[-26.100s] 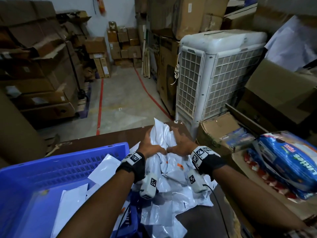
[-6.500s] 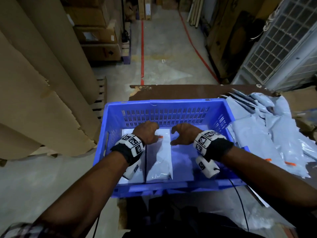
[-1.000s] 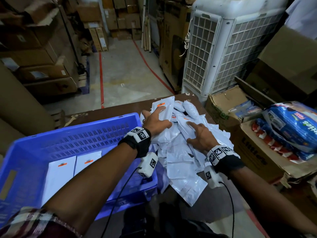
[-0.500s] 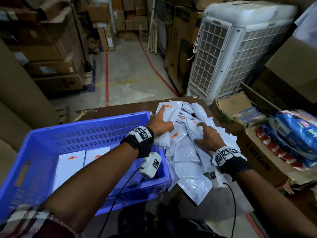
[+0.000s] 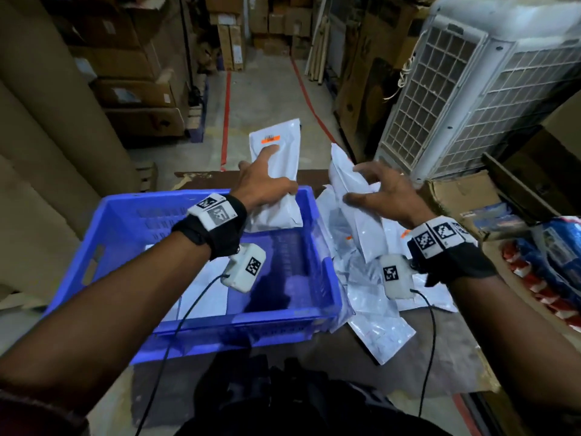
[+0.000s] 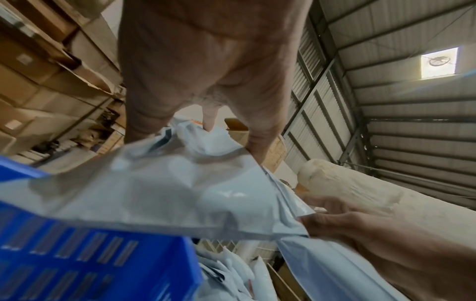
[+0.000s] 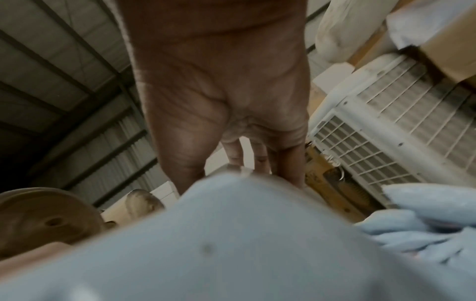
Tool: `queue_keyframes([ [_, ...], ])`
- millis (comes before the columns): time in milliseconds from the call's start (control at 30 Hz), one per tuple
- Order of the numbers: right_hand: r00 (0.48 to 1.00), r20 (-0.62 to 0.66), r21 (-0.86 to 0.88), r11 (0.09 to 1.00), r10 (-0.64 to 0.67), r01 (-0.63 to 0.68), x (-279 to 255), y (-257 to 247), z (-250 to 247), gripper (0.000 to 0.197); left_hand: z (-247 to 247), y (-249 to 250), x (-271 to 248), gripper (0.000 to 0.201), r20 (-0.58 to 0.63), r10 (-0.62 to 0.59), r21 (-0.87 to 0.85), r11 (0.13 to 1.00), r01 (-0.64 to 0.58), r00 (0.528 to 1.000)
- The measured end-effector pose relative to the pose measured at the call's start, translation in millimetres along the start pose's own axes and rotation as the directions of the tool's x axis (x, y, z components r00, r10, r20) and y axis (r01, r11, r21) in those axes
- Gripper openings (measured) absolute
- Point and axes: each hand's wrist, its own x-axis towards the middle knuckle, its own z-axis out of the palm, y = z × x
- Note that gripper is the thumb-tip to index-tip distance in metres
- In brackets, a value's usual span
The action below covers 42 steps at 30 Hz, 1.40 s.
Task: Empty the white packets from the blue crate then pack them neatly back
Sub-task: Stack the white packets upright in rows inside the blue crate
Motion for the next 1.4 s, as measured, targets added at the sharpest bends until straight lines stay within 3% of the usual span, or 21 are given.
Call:
queue_keyframes([
  [133,0.996,0.086,0.017,1.000,0.004,-0.005,5.3,-38.4,44.8,0.059,-26.5,-37.6,-7.7,0.090,-0.049,-0.061,0.018,0.998,0.062,0.997],
  [367,0.968,0.247,-0.072,0.997,0.036,-0.019,8.0,-71.0,115.5,0.072,-40.8,-86.9,-27.1,0.093,-0.016,-0.191,-0.001,0.982,0.191,0.981],
  [533,0.941,0.320,-0.149,0.987,0.109,-0.064,13.1,-71.6,152.9,0.071,-34.9,-115.4,-35.4,0.083,0.017,-0.262,0.032,0.965,0.261,0.965],
  [733,0.910,0.343,-0.297,0.946,0.232,-0.129,12.6,-60.0,184.3,0.077,-23.2,-134.9,-40.6,0.085,0.043,-0.275,0.071,0.960,0.271,0.961],
  [900,0.885,0.362,-0.326,0.929,0.292,-0.173,15.2,-50.8,195.4,0.074,-11.0,-137.7,-37.8,0.082,0.140,-0.287,0.085,0.957,0.277,0.948],
  [1000,0.883,0.343,-0.341,0.919,0.319,-0.200,21.9,-49.2,196.0,0.072,-2.7,-137.3,-29.6,0.088,0.198,-0.332,0.127,0.942,0.312,0.922],
  [1133,0.879,0.323,-0.380,0.898,0.352,-0.221,31.9,-46.6,195.9,0.074,2.7,-138.1,-17.6,0.115,0.261,-0.415,0.187,0.908,0.376,0.872],
  [1267,0.867,0.324,-0.412,0.882,0.377,-0.230,39.3,-41.2,198.2,0.075,5.1,-136.9,-10.1,0.129,0.320,-0.495,0.254,0.867,0.430,0.808],
  [1333,0.863,0.330,-0.429,0.875,0.383,-0.224,42.9,-37.9,202.2,0.077,6.3,-134.1,-7.3,0.128,0.351,-0.514,0.258,0.857,0.447,0.783],
  [1400,0.856,0.341,-0.437,0.872,0.389,-0.222,45.5,-34.3,207.2,0.078,7.1,-127.7,-6.9,0.110,0.392,-0.500,0.224,0.866,0.447,0.772],
])
